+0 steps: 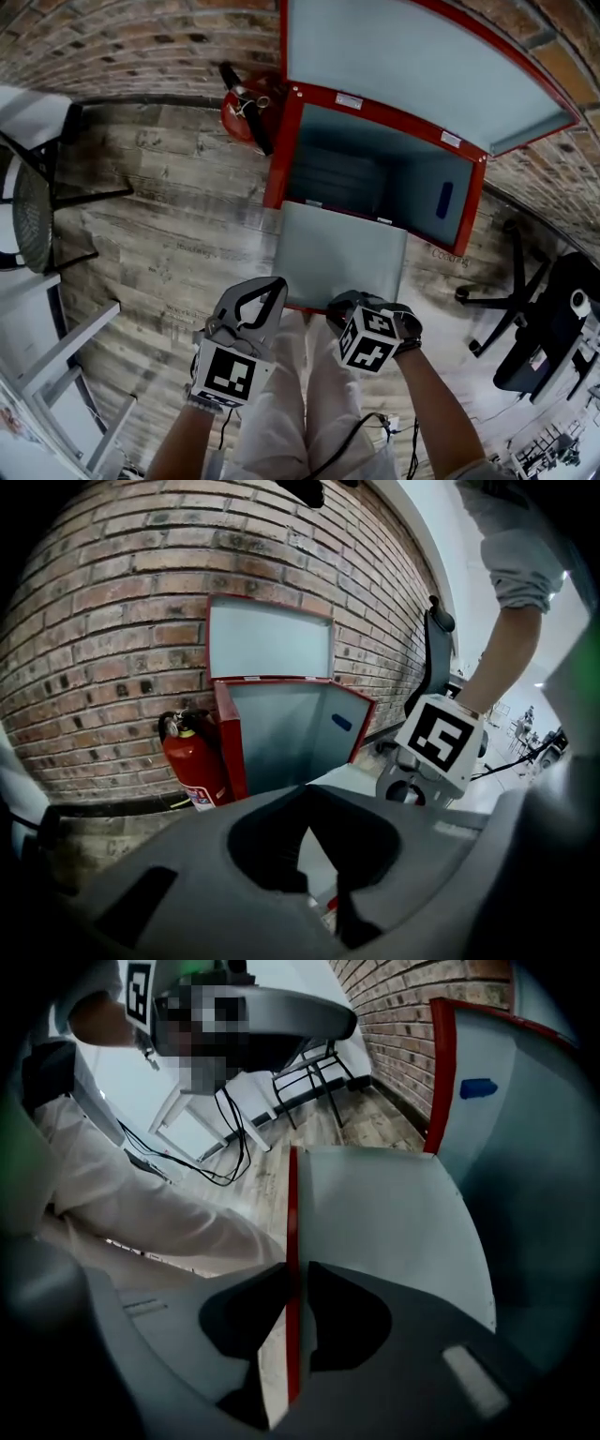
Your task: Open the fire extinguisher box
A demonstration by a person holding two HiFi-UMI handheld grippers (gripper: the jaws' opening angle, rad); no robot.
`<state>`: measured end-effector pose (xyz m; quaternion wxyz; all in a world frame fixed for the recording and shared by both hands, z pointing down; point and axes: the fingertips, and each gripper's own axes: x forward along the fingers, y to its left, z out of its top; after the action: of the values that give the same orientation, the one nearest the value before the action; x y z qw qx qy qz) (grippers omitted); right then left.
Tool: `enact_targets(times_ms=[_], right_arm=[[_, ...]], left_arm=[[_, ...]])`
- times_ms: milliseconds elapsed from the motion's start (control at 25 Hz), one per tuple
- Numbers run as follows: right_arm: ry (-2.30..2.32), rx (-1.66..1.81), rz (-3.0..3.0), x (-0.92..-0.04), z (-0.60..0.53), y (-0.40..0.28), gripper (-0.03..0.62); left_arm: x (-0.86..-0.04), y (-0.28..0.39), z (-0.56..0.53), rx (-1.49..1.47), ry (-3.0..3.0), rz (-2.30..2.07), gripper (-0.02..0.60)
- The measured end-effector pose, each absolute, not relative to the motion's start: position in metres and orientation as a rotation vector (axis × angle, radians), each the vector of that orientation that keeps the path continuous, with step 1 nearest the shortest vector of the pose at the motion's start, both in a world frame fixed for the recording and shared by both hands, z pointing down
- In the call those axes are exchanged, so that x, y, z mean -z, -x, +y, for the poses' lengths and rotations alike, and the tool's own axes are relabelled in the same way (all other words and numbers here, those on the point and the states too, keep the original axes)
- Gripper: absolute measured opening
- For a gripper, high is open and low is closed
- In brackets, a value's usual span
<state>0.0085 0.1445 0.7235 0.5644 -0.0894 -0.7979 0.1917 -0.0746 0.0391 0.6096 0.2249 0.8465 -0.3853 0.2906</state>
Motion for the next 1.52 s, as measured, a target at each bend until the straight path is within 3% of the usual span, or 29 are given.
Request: enact_targets(times_ms=[320,480,1520], right_arm=[[0.178,-0.352,-1.813,-0.773,0.163,-0.008,0.075],[0.166,-0.386,-1.798,-0.792,0.171,-0.007,0.037],[-0.109,-0.446,-1.725,-0.941,0.133,-0.011,0.043]], left_arm=[[-0.622,0.073,0.037,-0.8,-2.361,-1.065,0.0],[-0.627,0.071,0.033,-0.793,-2.376,-1.073,0.0],[-0.7,0.052,0.005,-0.874,-2.445,-0.967,0.002]])
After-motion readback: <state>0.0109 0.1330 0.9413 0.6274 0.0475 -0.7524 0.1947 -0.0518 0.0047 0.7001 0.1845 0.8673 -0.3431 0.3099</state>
